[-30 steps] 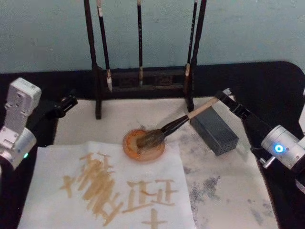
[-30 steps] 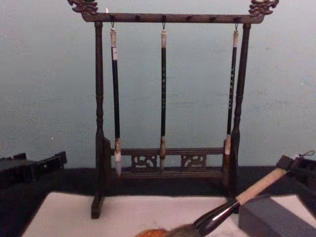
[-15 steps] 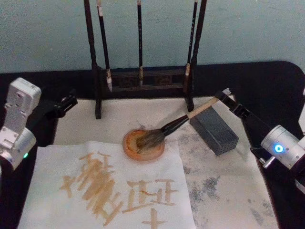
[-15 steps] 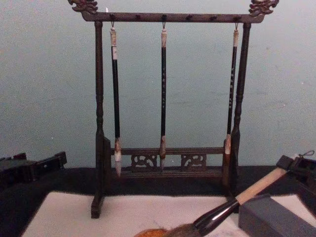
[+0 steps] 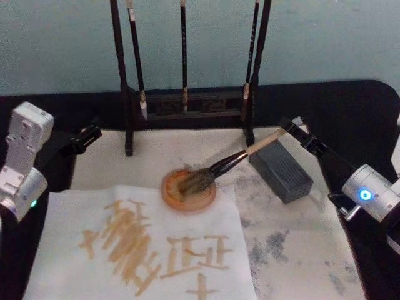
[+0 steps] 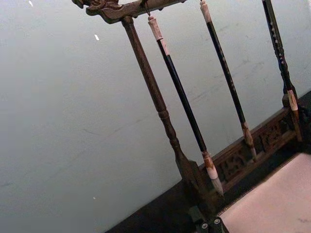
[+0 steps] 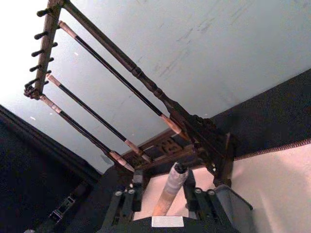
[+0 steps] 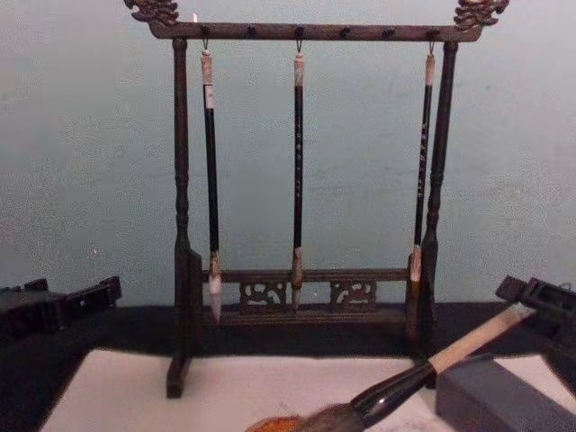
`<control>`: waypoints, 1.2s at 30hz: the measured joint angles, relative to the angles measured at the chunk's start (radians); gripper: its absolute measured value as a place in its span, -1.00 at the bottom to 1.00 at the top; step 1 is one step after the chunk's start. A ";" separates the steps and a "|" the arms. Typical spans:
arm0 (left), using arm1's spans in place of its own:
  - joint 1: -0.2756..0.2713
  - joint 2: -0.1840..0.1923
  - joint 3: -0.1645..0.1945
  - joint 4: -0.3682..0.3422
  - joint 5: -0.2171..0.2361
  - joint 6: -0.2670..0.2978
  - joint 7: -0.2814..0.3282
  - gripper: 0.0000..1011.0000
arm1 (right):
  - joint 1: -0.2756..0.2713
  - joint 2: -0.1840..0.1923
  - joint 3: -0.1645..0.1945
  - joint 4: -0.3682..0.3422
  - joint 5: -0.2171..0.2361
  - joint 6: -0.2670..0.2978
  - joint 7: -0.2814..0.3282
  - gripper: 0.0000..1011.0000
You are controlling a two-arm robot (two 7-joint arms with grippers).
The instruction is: Pick up the brush from the inkstone, write on the paper, then place the brush back to its original position.
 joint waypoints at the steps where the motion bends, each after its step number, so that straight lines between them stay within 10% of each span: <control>1: 0.000 0.000 0.000 0.000 0.000 0.000 0.000 0.98 | 0.000 0.000 0.000 0.000 0.000 0.000 0.000 0.08; 16: 0.000 0.000 0.000 0.000 0.000 0.000 0.000 0.98 | -0.014 0.021 0.005 -0.032 -0.005 0.004 -0.078 0.96; 36: 0.000 0.000 0.000 0.000 0.000 0.000 0.000 0.98 | -0.021 0.060 -0.004 -0.082 -0.042 0.042 -0.188 0.99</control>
